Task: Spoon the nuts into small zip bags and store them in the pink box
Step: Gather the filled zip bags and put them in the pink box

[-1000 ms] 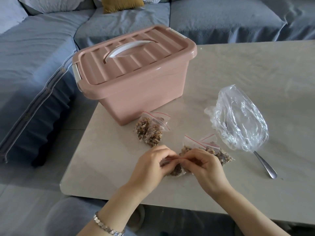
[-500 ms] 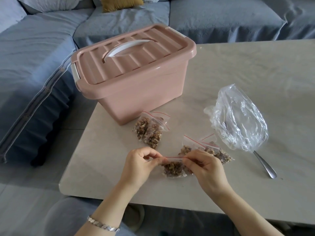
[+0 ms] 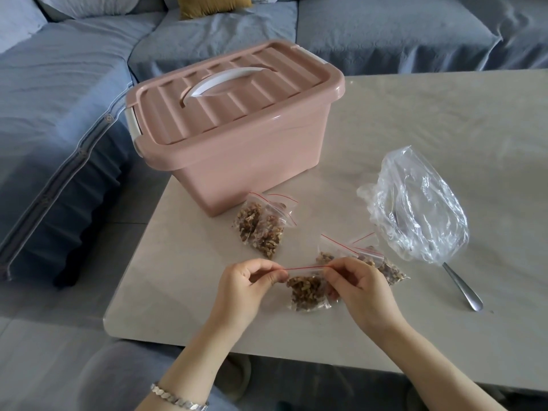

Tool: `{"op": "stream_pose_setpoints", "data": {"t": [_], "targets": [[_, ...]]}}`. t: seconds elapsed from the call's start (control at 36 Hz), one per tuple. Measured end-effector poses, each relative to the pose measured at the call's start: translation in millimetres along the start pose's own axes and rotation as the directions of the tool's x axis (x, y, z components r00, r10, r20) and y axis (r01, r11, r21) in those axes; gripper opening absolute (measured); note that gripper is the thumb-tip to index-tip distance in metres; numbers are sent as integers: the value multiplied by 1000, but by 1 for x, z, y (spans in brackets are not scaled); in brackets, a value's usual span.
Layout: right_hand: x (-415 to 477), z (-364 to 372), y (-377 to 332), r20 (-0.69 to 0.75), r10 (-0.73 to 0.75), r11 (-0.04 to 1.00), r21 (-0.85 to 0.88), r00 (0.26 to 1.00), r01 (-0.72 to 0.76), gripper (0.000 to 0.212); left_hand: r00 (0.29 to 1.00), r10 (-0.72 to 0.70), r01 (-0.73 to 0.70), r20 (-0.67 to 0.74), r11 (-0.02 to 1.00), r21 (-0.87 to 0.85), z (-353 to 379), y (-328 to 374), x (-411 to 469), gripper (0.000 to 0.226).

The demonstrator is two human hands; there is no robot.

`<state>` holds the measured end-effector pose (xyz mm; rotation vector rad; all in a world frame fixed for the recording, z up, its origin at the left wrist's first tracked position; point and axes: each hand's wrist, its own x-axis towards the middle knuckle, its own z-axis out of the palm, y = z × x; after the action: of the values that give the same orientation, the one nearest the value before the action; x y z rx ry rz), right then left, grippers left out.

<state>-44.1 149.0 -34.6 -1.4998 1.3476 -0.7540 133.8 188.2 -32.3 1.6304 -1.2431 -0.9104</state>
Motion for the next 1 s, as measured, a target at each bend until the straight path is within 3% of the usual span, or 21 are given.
{"op": "stream_pose_setpoints", "data": {"t": [0.11, 0.22, 0.36, 0.47, 0.58, 0.75, 1.0], "targets": [[1, -1, 0, -24, -144, 980, -140, 989, 139, 14, 998, 55, -55, 1, 997, 62, 1, -2, -1, 27], [5, 2, -1, 94, -328, 888, -307, 940, 341, 20, 996, 92, -91, -7, 992, 93, 4, -3, -1, 30], [11, 8, -14, 234, -395, 835, -313, 888, 453, 20, 976, 213, -216, 37, 961, 172, 6, -2, -2, 7], [13, 9, -15, 245, -419, 832, -283, 874, 478, 15, 968, 247, -250, 42, 943, 218, 4, -6, -3, 7], [13, 9, -16, 226, -415, 855, -233, 881, 462, 9, 956, 290, -294, 53, 927, 233, 5, -7, -3, 24], [12, 11, -15, 206, -426, 862, -203, 881, 465, 7, 943, 319, -331, 90, 903, 273, 5, -8, -5, 13], [11, 9, -15, 195, -524, 792, -246, 829, 559, 15, 932, 325, -360, 162, 890, 281, -1, -3, -5, 5]]}}
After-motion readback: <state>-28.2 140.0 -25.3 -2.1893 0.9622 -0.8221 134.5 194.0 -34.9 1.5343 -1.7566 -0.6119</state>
